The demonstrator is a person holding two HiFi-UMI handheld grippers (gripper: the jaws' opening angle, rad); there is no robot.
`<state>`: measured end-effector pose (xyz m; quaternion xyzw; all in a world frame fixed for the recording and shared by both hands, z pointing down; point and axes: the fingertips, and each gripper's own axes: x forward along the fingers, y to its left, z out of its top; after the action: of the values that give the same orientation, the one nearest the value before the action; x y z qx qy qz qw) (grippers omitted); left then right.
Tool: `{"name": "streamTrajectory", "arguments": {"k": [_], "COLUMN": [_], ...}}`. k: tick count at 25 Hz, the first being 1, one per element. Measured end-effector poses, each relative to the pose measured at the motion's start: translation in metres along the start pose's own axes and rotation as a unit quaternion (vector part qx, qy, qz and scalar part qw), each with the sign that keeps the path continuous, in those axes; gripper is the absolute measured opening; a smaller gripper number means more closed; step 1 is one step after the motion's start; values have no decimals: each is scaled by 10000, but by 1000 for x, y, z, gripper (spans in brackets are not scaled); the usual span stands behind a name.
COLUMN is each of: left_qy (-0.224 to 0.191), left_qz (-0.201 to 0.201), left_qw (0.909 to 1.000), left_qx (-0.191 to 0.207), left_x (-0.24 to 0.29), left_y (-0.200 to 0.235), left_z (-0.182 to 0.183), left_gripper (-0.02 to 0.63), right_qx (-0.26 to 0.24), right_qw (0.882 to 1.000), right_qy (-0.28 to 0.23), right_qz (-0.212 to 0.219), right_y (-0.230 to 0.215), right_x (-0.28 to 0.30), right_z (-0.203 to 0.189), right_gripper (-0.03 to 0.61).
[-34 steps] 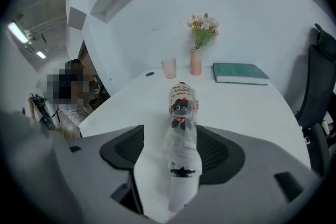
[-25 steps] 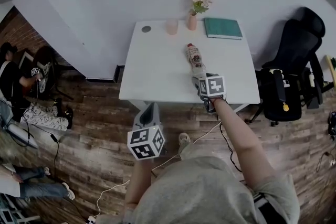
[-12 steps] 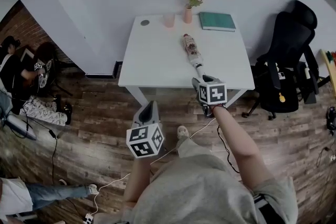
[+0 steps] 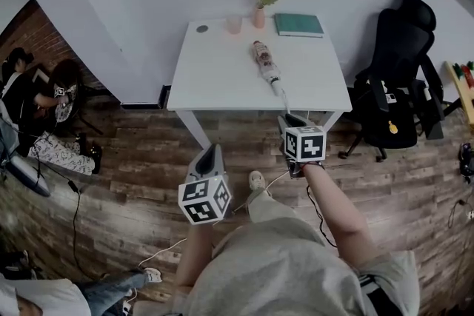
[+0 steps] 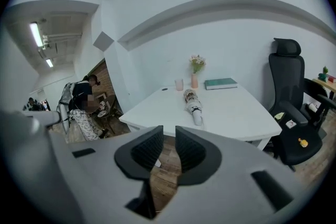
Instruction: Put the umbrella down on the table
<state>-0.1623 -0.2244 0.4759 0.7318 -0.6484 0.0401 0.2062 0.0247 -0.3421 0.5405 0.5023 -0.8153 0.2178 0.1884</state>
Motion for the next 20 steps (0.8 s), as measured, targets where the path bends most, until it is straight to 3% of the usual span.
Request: {"name": "streamTrajectory", "arguments": {"k": [10, 20], "left_qy": [-27, -70], "left_qz": [-29, -65], "left_qw": [10000, 10000], "left_qx": [30, 14], "left_x": [-48, -72], "left_y": [-11, -13], "left_z": [-17, -23], "left_gripper": [8, 8], "right_qx": [121, 82], "right_qw": [9993, 9983], "right_qy": [-346, -580], "right_qz": [26, 77], "right_y": [25, 50], "right_x": [-69, -113], "right_z": [-27, -39], "right_gripper": [4, 2]}}
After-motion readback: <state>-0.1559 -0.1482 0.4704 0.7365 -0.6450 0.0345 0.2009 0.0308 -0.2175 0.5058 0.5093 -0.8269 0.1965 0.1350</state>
